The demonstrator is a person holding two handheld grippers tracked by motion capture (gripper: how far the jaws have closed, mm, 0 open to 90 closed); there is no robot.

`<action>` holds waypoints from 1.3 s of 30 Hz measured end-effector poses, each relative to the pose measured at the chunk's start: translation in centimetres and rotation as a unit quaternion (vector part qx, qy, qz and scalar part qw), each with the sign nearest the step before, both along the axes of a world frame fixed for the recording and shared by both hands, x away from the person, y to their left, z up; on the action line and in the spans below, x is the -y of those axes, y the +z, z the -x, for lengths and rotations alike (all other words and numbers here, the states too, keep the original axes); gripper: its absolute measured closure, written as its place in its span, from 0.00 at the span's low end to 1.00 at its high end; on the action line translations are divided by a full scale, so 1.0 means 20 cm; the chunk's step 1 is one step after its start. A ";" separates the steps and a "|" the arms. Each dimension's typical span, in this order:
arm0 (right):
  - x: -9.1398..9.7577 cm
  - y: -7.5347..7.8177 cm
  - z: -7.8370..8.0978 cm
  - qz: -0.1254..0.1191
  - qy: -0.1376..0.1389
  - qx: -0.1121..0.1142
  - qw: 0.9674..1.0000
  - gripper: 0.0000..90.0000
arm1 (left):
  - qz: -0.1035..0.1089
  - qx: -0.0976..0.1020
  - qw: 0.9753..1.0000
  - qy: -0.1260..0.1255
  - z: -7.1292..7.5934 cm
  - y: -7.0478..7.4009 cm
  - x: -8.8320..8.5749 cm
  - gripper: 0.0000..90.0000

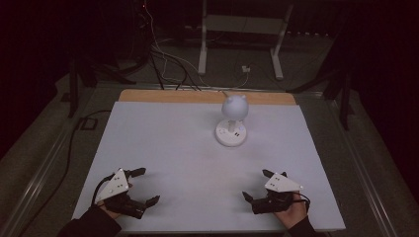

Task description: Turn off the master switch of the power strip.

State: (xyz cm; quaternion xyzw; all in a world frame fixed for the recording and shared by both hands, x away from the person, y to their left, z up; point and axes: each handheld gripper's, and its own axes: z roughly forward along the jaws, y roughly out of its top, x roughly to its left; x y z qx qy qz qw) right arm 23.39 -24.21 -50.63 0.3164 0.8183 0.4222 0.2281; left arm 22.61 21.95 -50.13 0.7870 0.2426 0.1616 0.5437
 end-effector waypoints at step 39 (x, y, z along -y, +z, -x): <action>-0.09 0.27 -0.11 -0.031 -0.009 0.003 0.999 0.00 | 0.007 -0.004 1.000 0.003 -0.01 0.00 -0.01 0.00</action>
